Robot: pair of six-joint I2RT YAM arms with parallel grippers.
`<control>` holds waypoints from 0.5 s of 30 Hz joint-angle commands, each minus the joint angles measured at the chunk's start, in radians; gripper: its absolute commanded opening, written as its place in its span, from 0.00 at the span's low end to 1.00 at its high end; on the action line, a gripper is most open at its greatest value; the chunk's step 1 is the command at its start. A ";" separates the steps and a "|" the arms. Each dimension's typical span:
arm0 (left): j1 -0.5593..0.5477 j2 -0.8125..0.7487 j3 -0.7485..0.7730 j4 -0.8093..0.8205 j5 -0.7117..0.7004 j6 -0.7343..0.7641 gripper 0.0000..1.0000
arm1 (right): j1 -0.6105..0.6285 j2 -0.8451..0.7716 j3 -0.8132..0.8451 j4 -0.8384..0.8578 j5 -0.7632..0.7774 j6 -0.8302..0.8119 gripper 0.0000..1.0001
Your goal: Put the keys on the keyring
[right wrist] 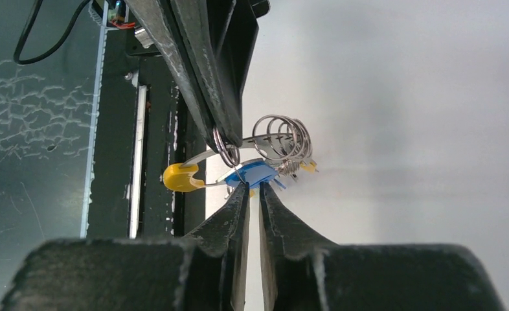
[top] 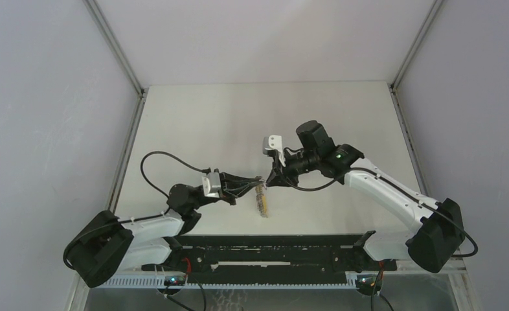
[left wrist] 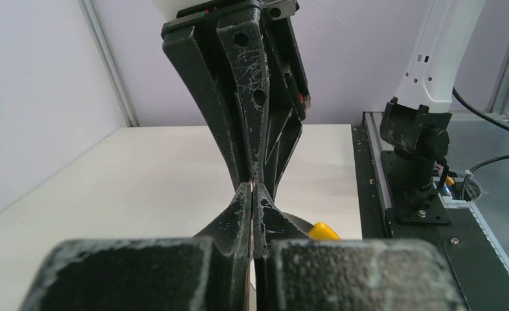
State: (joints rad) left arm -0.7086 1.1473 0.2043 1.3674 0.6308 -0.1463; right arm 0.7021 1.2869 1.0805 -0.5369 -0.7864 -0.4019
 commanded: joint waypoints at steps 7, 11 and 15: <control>-0.002 -0.027 -0.016 0.090 -0.020 0.018 0.00 | -0.001 -0.157 -0.077 0.142 0.024 -0.024 0.21; -0.002 -0.028 -0.014 0.090 -0.017 0.012 0.00 | 0.000 -0.195 -0.112 0.208 -0.024 -0.043 0.27; -0.002 -0.027 -0.006 0.090 -0.005 0.002 0.00 | 0.002 -0.185 -0.114 0.241 -0.038 -0.050 0.27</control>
State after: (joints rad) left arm -0.7086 1.1439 0.2043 1.3746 0.6315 -0.1471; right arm 0.7017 1.1038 0.9676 -0.3916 -0.7868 -0.4263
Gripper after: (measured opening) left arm 0.008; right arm 0.272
